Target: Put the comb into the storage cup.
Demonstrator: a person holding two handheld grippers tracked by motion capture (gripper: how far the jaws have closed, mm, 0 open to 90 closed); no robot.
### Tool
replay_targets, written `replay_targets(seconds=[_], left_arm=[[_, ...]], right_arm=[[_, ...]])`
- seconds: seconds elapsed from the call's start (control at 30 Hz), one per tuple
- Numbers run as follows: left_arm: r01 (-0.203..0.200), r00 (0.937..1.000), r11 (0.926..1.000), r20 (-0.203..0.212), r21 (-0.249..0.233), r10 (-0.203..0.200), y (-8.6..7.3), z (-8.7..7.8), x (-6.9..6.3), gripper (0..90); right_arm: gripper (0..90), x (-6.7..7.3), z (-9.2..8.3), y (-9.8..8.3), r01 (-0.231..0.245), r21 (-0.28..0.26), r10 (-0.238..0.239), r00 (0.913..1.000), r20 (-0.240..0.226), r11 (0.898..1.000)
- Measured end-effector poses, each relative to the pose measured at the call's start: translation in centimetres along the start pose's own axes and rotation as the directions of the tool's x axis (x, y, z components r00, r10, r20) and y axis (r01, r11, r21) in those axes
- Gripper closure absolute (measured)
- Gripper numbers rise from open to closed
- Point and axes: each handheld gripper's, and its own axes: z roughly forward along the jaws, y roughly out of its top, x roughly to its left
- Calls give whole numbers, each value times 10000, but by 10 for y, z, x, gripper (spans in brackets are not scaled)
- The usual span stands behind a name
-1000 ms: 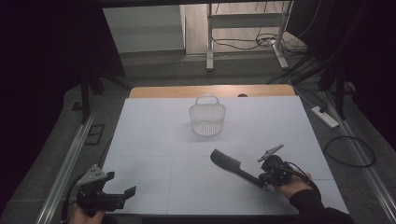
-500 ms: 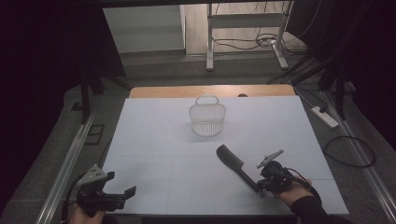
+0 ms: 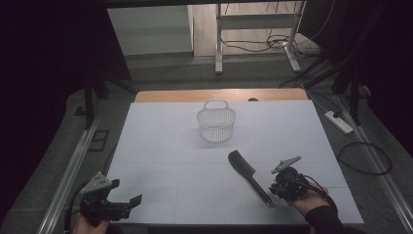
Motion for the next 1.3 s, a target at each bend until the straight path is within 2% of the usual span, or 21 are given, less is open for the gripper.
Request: replay_targets(seconds=[0.13,0.27,0.33,0.37,0.5,0.63,0.8,0.87,1.07,1.3], left_arm=[[3,10000,10000,12,-5,-3,0,0,0,16],[3,10000,10000,19,12,-3,0,0,0,17],[1,10000,10000,18,9,-1,0,0,0,17],[8,10000,10000,20,10,-8,0,0,0,17],[6,10000,10000,21,24,-6,0,0,0,17],[17,10000,10000,29,23,-17,0,0,0,17],[24,10000,10000,25,32,-24,0,0,0,17],[31,10000,10000,31,38,-31,0,0,0,17],[25,10000,10000,28,40,-25,0,0,0,17],[24,10000,10000,33,47,-25,0,1,0,18]], right_arm=[[661,-2,-6,2,-162,-457,168,9998,135,9988],[553,-1,-7,3,-90,-684,109,9996,267,9976],[534,-1,-8,3,-59,-717,82,9995,316,9974],[481,-1,-10,5,-53,-887,90,9991,422,9960],[373,-1,-14,8,-302,-1150,351,9986,406,9929],[262,2,-13,12,-276,-1059,321,9987,408,9940],[192,6,-12,16,-77,-1033,116,9992,378,9946],[116,10,-12,20,46,-1126,0,9992,411,9936],[11,14,-9,26,98,-1213,-46,9991,431,9926],[0,18,-6,32,201,-1117,-144,9986,513,9935]])
